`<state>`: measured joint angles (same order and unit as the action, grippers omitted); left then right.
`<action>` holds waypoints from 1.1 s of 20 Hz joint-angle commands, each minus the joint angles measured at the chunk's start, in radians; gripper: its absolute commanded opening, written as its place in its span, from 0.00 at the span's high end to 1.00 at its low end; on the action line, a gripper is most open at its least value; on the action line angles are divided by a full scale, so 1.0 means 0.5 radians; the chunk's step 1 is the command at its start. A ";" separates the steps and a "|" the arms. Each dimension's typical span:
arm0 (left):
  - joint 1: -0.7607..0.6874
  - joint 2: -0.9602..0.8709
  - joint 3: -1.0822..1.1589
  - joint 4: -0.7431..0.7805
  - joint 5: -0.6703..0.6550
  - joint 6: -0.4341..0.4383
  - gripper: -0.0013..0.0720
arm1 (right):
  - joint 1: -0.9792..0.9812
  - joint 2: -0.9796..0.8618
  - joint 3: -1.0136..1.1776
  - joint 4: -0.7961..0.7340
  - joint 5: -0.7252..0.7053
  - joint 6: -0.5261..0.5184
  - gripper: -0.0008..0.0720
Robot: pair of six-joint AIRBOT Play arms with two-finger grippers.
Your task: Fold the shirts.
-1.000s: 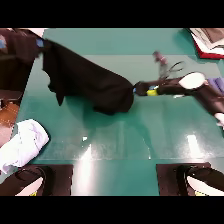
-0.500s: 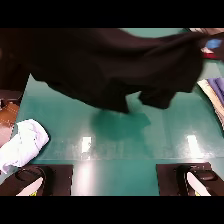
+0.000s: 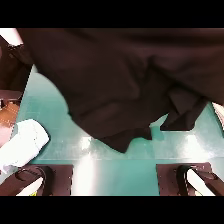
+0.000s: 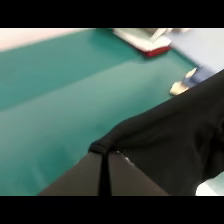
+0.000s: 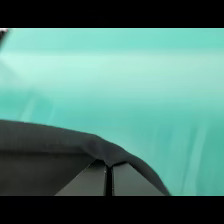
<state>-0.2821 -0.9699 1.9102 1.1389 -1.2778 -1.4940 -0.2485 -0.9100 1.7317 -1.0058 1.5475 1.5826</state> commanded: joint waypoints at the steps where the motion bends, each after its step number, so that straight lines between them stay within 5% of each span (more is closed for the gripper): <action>1: 0.001 -0.188 -0.284 0.237 0.027 0.020 0.95 | 0.053 -0.297 -0.135 -0.018 0.099 0.027 0.96; 9: 0.001 -1.135 -0.301 0.286 0.398 0.083 0.95 | 0.360 -0.945 -0.620 -0.033 -0.894 -0.150 0.96; 14: 0.018 -1.375 -0.301 0.266 0.623 -0.031 0.94 | 0.350 -1.164 -0.616 -0.016 -1.242 -0.150 0.96; 15: 0.030 -1.371 -0.298 0.263 0.671 -0.036 0.63 | 0.332 -1.176 -0.616 -0.016 -1.287 -0.149 0.94; 16: 0.047 -1.369 -0.273 0.258 0.671 -0.060 0.25 | 0.316 -1.175 -0.613 -0.016 -1.313 -0.149 0.63; 17: 0.073 -1.369 -0.236 0.259 0.620 -0.091 0.13 | 0.298 -1.174 -0.595 -0.016 -1.318 -0.149 0.21; 18: 0.106 -1.369 -0.188 0.256 0.539 -0.093 0.13 | 0.261 -1.173 -0.554 -0.017 -1.278 -0.149 0.05; 22: 0.226 -1.359 -0.093 0.205 -0.012 -0.105 0.13 | 0.100 -1.051 -0.402 -0.018 -0.988 -0.153 0.05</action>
<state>-0.2035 -1.6466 1.8374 1.2587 -1.1030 -1.5349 -0.1543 -1.4670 1.4921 -1.0153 0.9829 1.5078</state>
